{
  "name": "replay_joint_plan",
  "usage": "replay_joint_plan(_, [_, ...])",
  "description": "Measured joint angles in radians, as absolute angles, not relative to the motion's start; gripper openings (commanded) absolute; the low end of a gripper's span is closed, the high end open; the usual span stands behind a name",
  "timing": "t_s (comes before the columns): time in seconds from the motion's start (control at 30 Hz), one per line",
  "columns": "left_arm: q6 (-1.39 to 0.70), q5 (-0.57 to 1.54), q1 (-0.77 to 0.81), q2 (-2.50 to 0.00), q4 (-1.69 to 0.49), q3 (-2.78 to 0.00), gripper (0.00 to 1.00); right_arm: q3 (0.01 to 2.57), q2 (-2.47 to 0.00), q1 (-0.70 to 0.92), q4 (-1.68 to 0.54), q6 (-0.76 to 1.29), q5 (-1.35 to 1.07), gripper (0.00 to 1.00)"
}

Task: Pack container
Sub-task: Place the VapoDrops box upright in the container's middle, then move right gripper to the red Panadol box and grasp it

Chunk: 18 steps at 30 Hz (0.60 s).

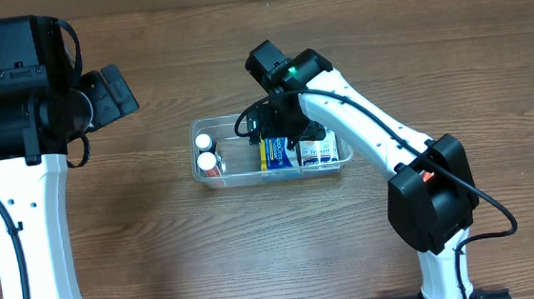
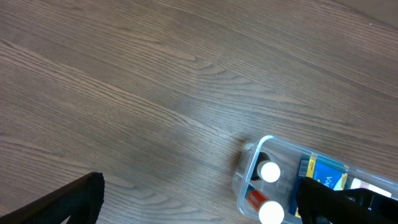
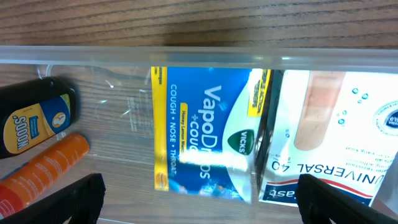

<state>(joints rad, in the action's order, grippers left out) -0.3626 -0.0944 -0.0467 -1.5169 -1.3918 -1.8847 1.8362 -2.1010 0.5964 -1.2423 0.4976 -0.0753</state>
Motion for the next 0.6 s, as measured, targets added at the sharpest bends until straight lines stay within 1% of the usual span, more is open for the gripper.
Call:
replay_joint_plan(0.07, [-0.363,-0.094,-0.047,-1.517,-1.392,-1.885,1.0,1.836,-2.101,0.596,-1.242,0.498,-0.075,1.0])
replay_joint_plan(0.1, [-0.363,-0.094,-0.047,-1.517,-1.392,-1.885,1.0,1.836,-2.101,0.596,-1.242,0.498,-0.075,0.97])
replay_joint_plan(0.17, [-0.363,-0.094,-0.047,-1.517,-1.392,-1.885,1.0,1.836,-2.101,0.596,-1.242,0.498,-0.072,0.98])
replay_joint_plan(0.2, [-0.363,-0.094,-0.047,-1.517,-1.392,-1.885,1.0,1.836,-2.101,0.596,-1.242,0.498,-0.062,1.0])
replay_joint_plan(0.4, [-0.363,-0.094,-0.047,-1.517,-1.391,-1.885,1.0,1.846,-2.083,0.572,-1.306,0.505,0.034,1.0])
replay_joint_plan(0.43, [-0.363,-0.094,-0.047,-1.517,-1.391,-1.885,1.0,1.855,-2.068,0.553,-1.318,0.513,0.053,1.0])
replay_joint_plan(0.5, [-0.362,-0.094,-0.047,-1.517,-1.392,-1.885,1.0,1.885,-1.98,0.461,-1.328,0.528,0.088,1.0])
replay_joint_plan(0.57, [-0.362,-0.095,-0.047,-1.517,-1.392,-1.885,1.0,1.906,-1.881,0.353,-1.349,0.535,0.108,1.0])
replay_joint_plan(0.6, [-0.362,-0.094,-0.047,-1.517,-1.392,-1.885,1.0,1.921,-1.818,0.27,-1.382,0.539,0.116,1.0])
